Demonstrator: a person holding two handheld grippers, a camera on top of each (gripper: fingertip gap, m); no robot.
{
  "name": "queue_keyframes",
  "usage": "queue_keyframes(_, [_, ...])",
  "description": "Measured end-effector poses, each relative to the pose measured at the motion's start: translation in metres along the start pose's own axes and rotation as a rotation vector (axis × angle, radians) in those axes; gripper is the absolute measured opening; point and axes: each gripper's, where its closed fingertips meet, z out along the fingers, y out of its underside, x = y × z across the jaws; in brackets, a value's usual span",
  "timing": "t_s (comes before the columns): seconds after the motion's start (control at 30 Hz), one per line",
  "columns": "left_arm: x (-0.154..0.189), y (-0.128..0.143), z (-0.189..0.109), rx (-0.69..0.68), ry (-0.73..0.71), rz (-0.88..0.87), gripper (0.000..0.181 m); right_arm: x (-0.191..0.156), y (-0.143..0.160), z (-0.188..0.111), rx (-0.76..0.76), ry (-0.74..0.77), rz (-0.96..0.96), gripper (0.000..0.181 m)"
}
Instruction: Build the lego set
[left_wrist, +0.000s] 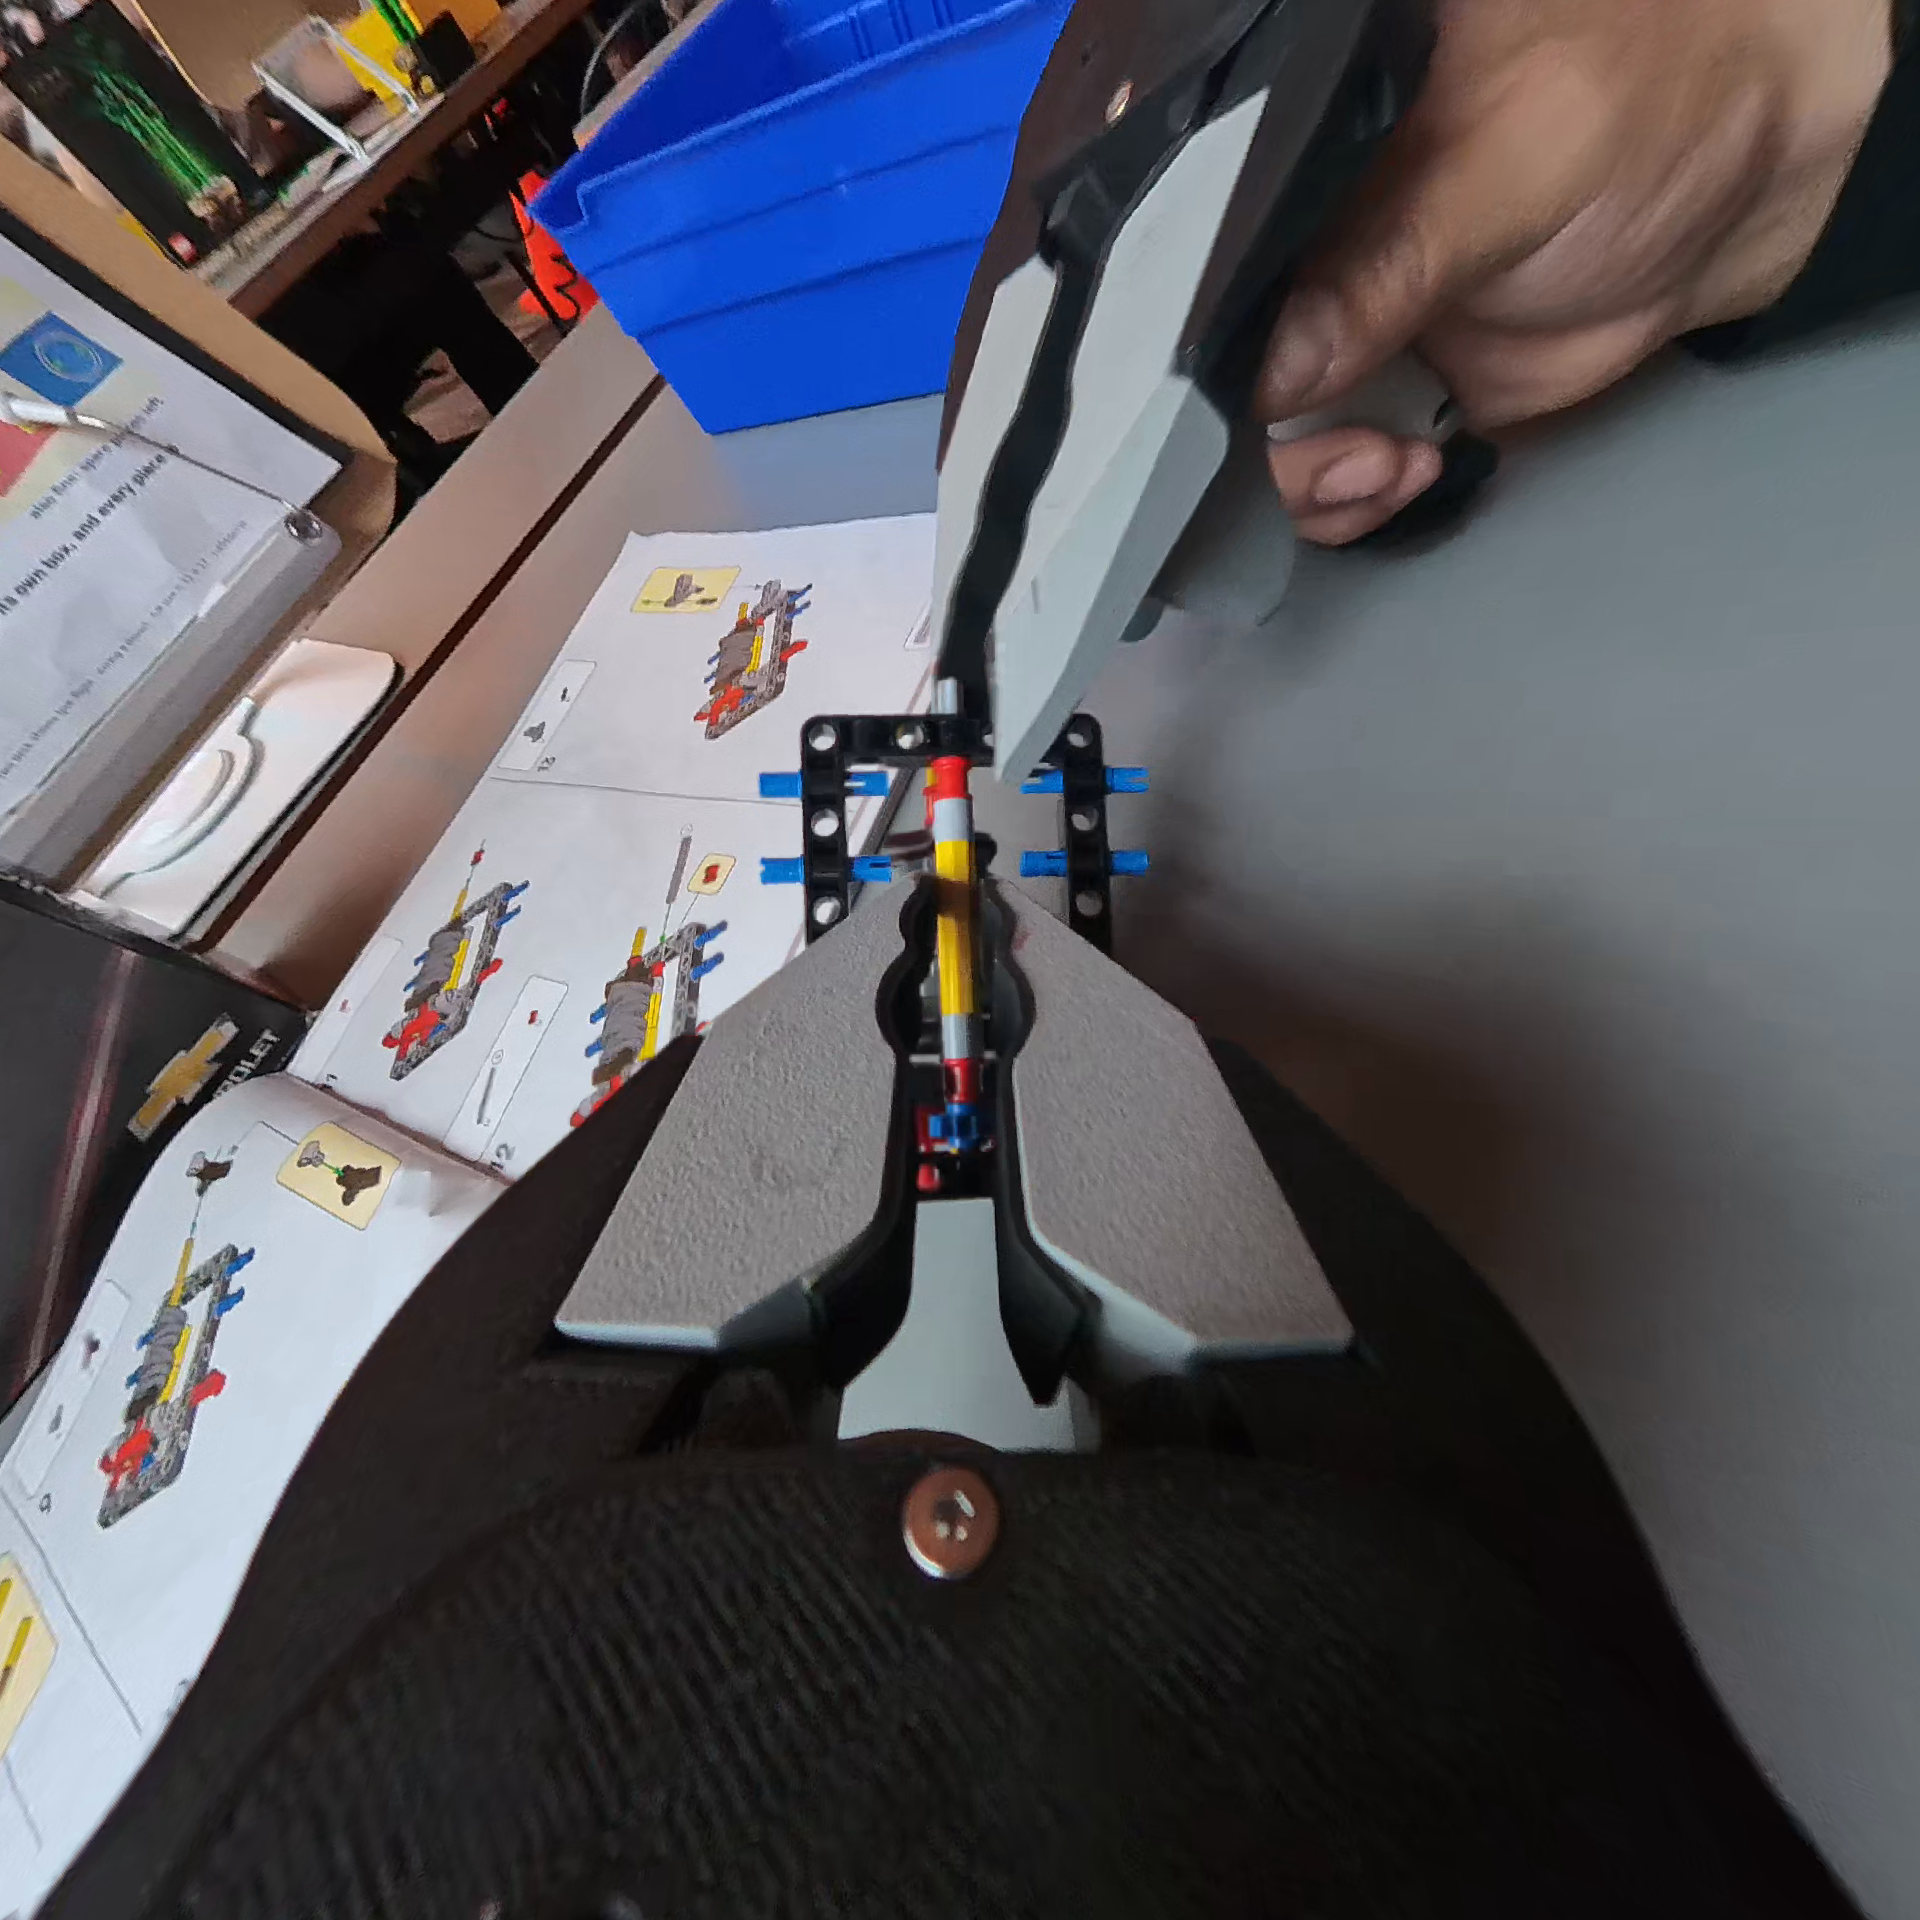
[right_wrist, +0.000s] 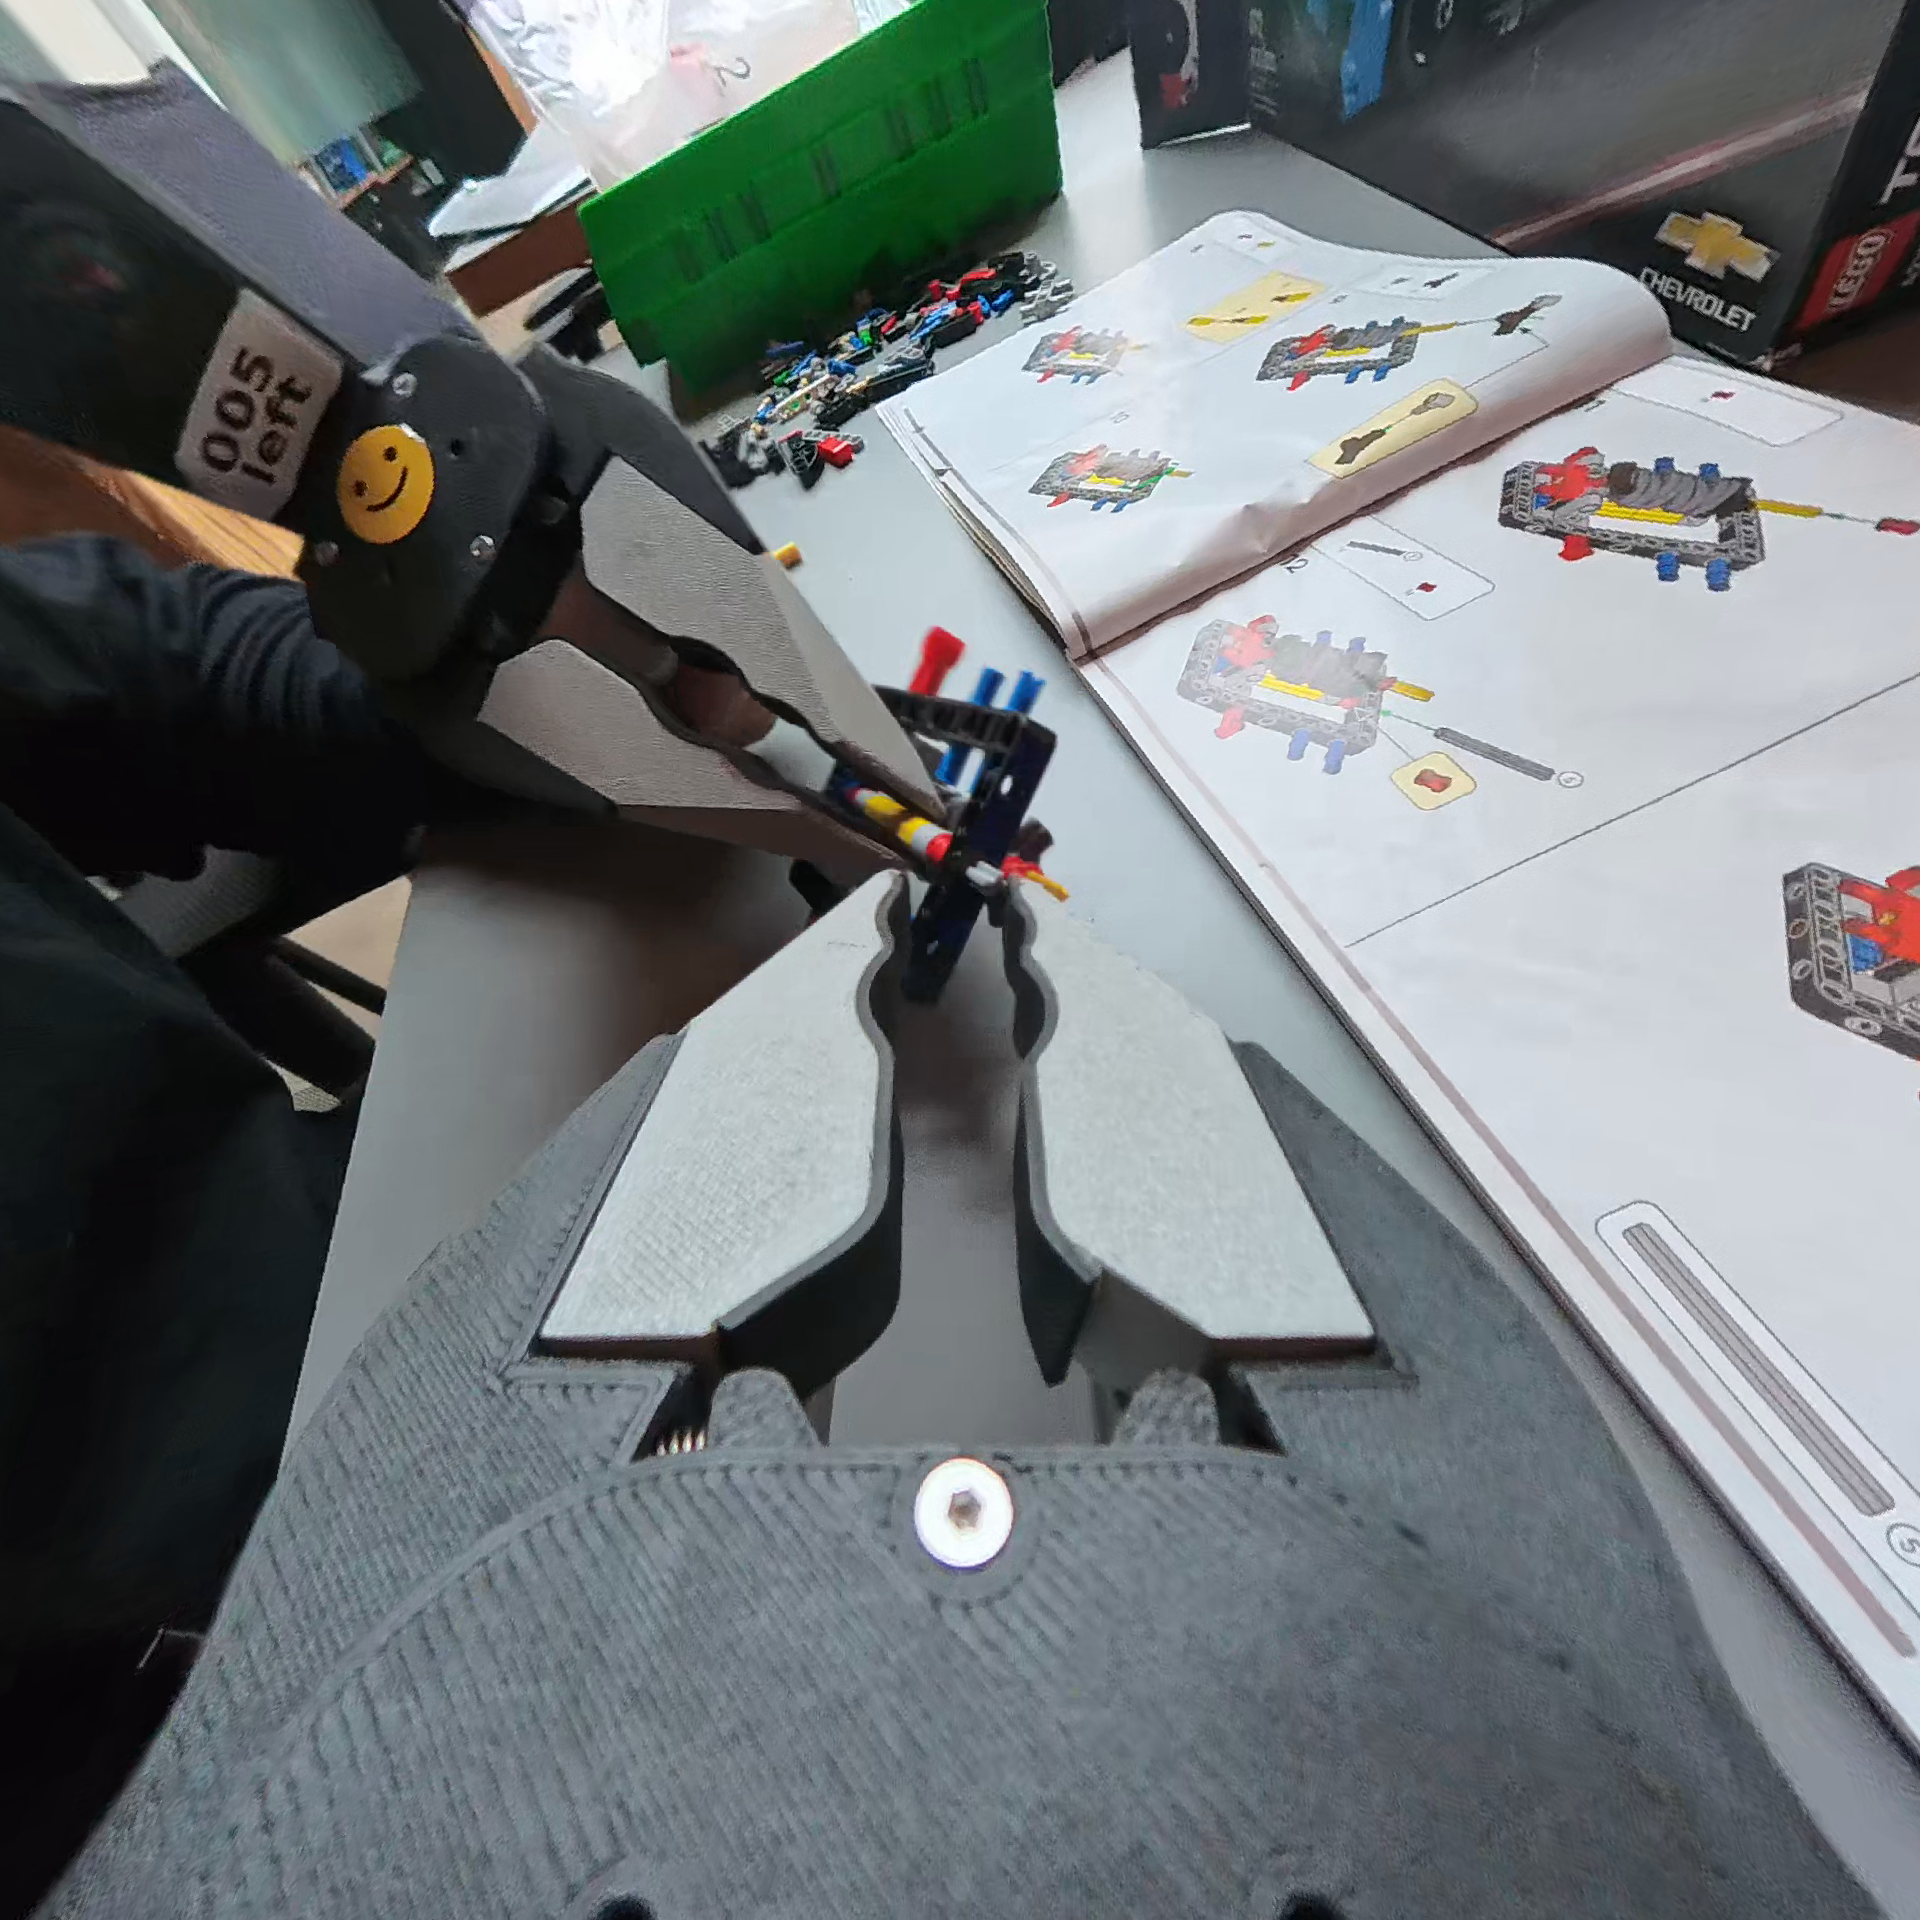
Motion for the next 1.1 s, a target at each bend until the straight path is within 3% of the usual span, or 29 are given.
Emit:
queue_keyframes(0.2, [0.001,-0.002,0.0,0.009,-0.032,0.057,0.005,-0.011,0.001,0.0,0.007,-0.043,-0.118,0.005])
queue_keyframes(0.53, [-0.005,-0.035,-0.035,0.272,-0.011,0.015,0.014,-0.01,-0.001,-0.009,-0.009,0.172,-0.612,0.004])
queue_keyframes(0.67, [-0.004,-0.016,-0.026,0.178,0.035,0.007,0.026,-0.014,0.001,-0.007,-0.019,0.188,-0.692,0.004])
queue_keyframes(0.9, [0.004,-0.01,-0.02,0.144,0.069,0.03,0.01,-0.02,0.006,-0.006,-0.022,0.137,-0.705,0.005])
queue_keyframes(1.1, [0.005,-0.009,-0.02,0.128,0.097,0.0,0.008,-0.019,0.0,-0.014,0.008,0.151,-0.728,0.006])
